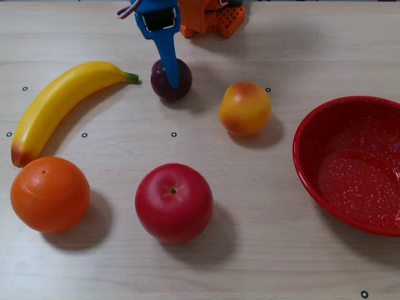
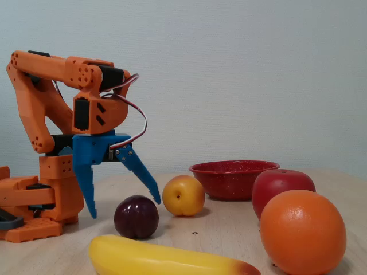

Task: Put plum in the red bowl.

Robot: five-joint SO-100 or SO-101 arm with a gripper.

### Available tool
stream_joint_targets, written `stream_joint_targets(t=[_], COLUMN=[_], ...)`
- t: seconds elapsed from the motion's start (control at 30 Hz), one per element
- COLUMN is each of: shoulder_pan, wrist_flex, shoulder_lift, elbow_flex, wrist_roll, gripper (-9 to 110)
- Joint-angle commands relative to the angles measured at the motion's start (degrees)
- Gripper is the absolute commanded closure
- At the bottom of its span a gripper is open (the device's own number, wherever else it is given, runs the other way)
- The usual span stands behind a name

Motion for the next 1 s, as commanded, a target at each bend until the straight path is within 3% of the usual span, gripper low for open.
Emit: stream_joint_targets(t=[0.0,0.97], shoulder_pan=[-1.05,-3.34], wrist_flex=[-1.41,-7.91], shoulder_lift=[0.7,-3.87], elbow_flex=[-1.58,-0.18], wrist_roll=[0.09,0.79], gripper=[58,57])
